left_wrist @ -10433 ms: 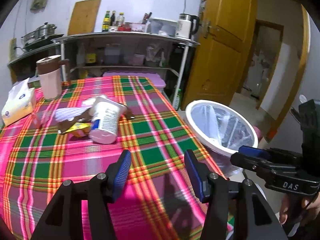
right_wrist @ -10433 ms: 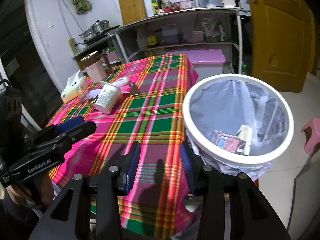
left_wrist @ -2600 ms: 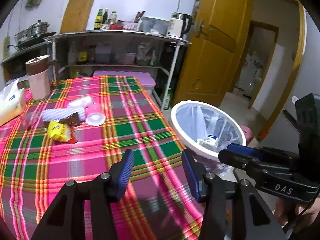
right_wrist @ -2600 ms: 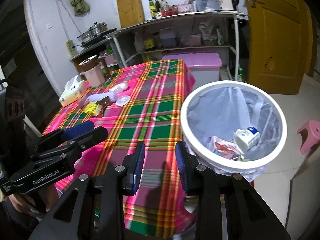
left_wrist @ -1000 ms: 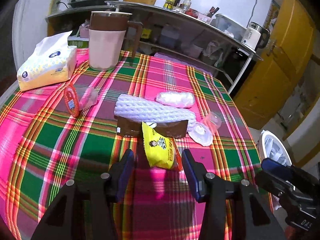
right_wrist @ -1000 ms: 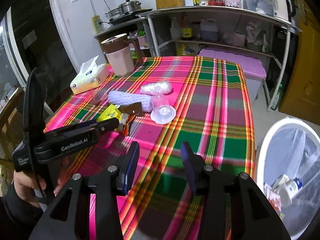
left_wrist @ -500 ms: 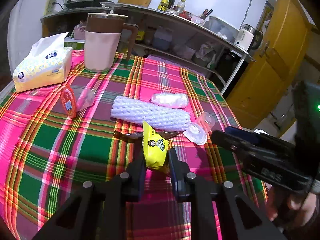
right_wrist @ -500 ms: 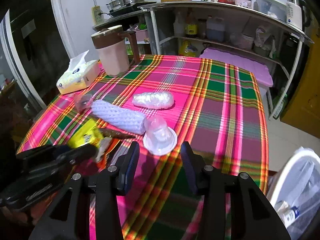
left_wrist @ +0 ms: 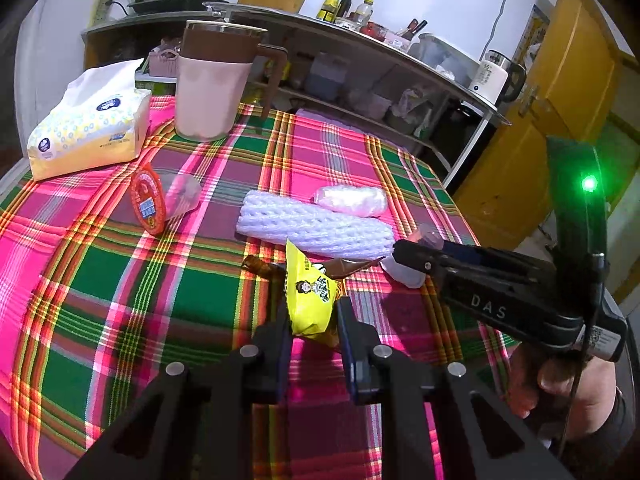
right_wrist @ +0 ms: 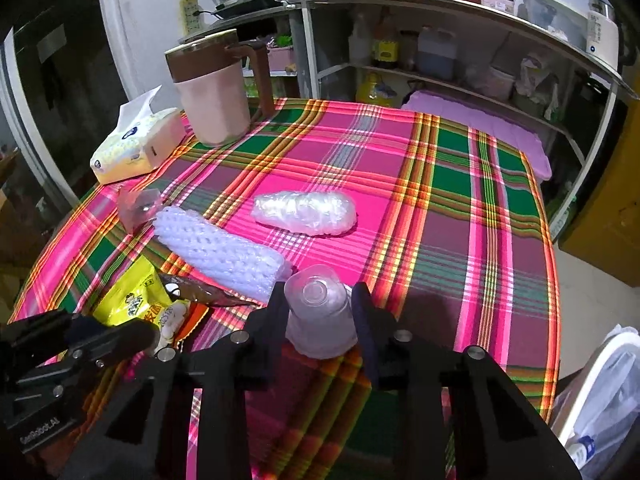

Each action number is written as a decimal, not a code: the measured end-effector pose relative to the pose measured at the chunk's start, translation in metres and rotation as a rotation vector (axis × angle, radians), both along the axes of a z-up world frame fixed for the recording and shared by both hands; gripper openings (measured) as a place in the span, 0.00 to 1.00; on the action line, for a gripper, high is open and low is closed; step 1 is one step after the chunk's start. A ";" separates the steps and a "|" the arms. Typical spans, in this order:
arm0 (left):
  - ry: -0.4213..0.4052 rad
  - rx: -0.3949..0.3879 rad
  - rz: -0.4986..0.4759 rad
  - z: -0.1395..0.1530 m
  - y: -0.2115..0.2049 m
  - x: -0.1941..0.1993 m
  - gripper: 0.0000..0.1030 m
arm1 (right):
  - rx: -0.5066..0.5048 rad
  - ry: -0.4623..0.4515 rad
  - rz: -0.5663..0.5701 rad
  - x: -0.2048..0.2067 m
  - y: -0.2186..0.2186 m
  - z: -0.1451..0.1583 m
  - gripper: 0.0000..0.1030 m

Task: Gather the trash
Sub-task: 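Grasp the yellow snack bag with the left tool while the right tool grasps the clear plastic cup, then carry the yellow bag and clear cup over the white bin, then open both tools over the bin to drop the bag and cup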

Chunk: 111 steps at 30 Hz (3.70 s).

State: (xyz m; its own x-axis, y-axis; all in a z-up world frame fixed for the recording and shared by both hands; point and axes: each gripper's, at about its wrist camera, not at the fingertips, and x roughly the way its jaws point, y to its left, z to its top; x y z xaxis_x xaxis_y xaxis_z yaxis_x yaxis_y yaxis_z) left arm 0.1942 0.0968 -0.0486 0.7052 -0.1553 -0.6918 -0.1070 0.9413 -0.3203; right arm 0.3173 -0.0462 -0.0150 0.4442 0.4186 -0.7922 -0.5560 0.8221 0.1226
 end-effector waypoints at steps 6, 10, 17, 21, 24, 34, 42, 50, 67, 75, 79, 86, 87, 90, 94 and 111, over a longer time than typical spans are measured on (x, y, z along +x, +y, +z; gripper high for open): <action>-0.012 0.014 -0.005 0.006 -0.005 -0.005 0.21 | 0.021 -0.022 -0.005 -0.012 -0.008 0.013 0.32; -0.023 0.025 -0.013 0.013 -0.013 -0.011 0.21 | 0.040 -0.036 -0.011 -0.027 -0.018 0.024 0.32; -0.047 0.046 -0.042 0.029 -0.032 -0.025 0.21 | 0.068 -0.059 -0.037 -0.055 -0.047 0.043 0.32; -0.059 0.052 -0.069 0.037 -0.047 -0.033 0.21 | 0.077 -0.071 -0.057 -0.072 -0.064 0.051 0.32; -0.069 0.056 -0.093 0.043 -0.059 -0.039 0.21 | 0.083 -0.085 -0.076 -0.083 -0.077 0.058 0.32; -0.096 0.069 -0.172 0.057 -0.100 -0.049 0.21 | 0.102 -0.113 -0.149 -0.112 -0.120 0.071 0.32; -0.094 0.076 -0.235 0.060 -0.133 -0.049 0.21 | 0.113 -0.108 -0.214 -0.124 -0.158 0.070 0.32; -0.087 0.081 -0.298 0.059 -0.166 -0.044 0.21 | 0.127 -0.101 -0.283 -0.129 -0.193 0.066 0.32; -0.090 0.074 -0.447 0.054 -0.231 -0.014 0.21 | 0.120 -0.070 -0.453 -0.127 -0.263 0.053 0.32; -0.078 0.080 -0.510 0.047 -0.260 0.000 0.21 | 0.108 -0.046 -0.496 -0.121 -0.282 0.043 0.32; -0.069 0.083 -0.534 0.044 -0.272 0.005 0.21 | 0.104 -0.026 -0.514 -0.118 -0.291 0.036 0.32; -0.047 0.094 -0.573 0.035 -0.291 0.017 0.21 | 0.102 0.001 -0.534 -0.112 -0.301 0.027 0.32; -0.044 0.095 -0.577 0.034 -0.293 0.019 0.21 | 0.102 0.004 -0.536 -0.112 -0.301 0.026 0.33; -0.035 0.099 -0.585 0.030 -0.300 0.024 0.21 | 0.100 0.019 -0.542 -0.109 -0.305 0.022 0.33; -0.017 0.102 -0.581 0.026 -0.304 0.031 0.21 | 0.099 0.033 -0.543 -0.107 -0.307 0.017 0.33; -0.029 0.081 -0.568 0.030 -0.299 0.027 0.29 | 0.105 0.009 -0.543 -0.112 -0.308 0.023 0.40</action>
State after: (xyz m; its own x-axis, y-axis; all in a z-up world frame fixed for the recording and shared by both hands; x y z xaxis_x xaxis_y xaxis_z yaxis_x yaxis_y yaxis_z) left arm 0.2213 -0.2018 -0.0189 0.5453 -0.4627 -0.6990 0.4307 0.8700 -0.2399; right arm 0.2054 -0.3542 0.0081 0.6113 0.2079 -0.7636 -0.0536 0.9736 0.2221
